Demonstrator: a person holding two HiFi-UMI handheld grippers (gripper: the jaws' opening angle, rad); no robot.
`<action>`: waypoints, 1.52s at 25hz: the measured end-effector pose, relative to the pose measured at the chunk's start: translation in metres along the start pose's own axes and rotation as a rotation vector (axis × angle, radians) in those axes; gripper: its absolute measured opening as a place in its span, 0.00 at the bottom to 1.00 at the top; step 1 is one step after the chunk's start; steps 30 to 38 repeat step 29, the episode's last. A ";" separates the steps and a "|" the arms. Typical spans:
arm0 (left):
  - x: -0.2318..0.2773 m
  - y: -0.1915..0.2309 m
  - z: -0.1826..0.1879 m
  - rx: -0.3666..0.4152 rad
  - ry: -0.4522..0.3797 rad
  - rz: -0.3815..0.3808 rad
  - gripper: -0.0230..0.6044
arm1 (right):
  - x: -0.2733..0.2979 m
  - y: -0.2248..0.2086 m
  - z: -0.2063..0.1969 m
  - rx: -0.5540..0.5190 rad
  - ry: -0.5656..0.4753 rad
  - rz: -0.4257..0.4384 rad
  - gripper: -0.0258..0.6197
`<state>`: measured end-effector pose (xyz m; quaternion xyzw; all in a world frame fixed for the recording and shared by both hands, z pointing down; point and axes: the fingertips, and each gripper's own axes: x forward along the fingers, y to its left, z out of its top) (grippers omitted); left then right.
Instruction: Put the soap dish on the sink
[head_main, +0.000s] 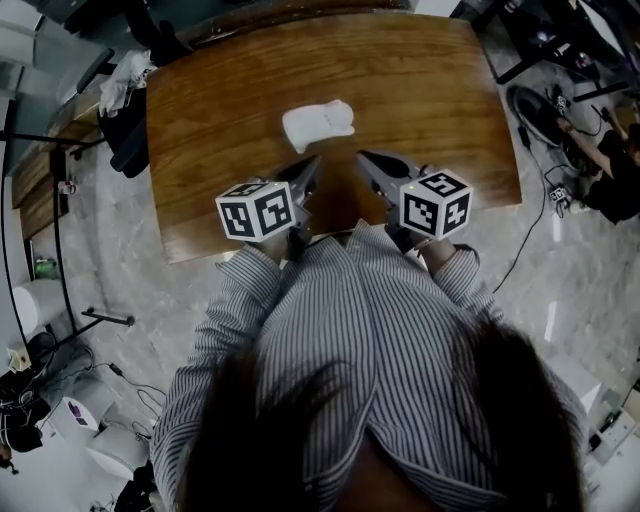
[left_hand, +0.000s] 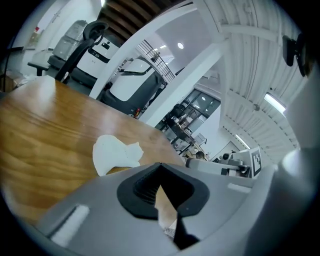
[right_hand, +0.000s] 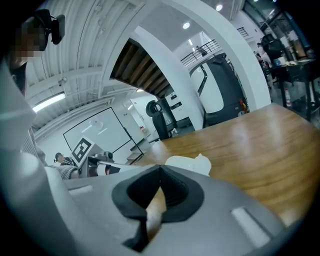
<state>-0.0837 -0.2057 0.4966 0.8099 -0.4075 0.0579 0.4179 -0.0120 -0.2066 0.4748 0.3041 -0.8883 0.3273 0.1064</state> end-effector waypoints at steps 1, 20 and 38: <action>0.001 -0.001 -0.002 -0.003 0.006 -0.005 0.04 | 0.000 0.001 -0.001 -0.002 0.003 0.000 0.04; 0.011 -0.017 -0.013 -0.054 0.044 -0.069 0.04 | -0.012 0.000 -0.008 -0.037 0.020 -0.033 0.04; 0.009 -0.013 -0.009 -0.051 0.041 -0.059 0.04 | -0.012 0.001 -0.009 -0.040 0.020 -0.034 0.04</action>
